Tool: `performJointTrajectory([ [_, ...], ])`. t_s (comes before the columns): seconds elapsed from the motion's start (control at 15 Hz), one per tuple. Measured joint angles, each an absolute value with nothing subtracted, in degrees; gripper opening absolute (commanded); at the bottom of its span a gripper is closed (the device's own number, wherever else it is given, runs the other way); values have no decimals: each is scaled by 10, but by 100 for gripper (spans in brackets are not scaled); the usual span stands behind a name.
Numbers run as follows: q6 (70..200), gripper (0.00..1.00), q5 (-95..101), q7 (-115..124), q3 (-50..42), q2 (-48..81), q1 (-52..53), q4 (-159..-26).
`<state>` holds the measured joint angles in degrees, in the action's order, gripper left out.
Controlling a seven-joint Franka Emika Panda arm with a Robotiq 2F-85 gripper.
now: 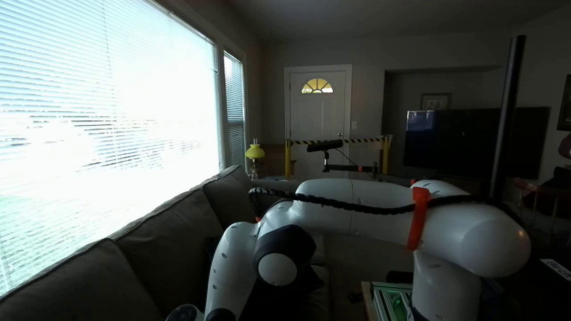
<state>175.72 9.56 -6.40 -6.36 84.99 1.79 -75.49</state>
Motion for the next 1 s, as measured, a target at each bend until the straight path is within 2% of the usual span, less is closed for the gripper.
performJointTrajectory([
  [0.47, 1761, 94, 103, -101, -48, 850, 0, -735],
  [0.53, 1761, 99, 105, -111, -43, 850, -5, -734],
  [1.0, 1793, 100, 119, -136, -42, 850, -13, -742],
])
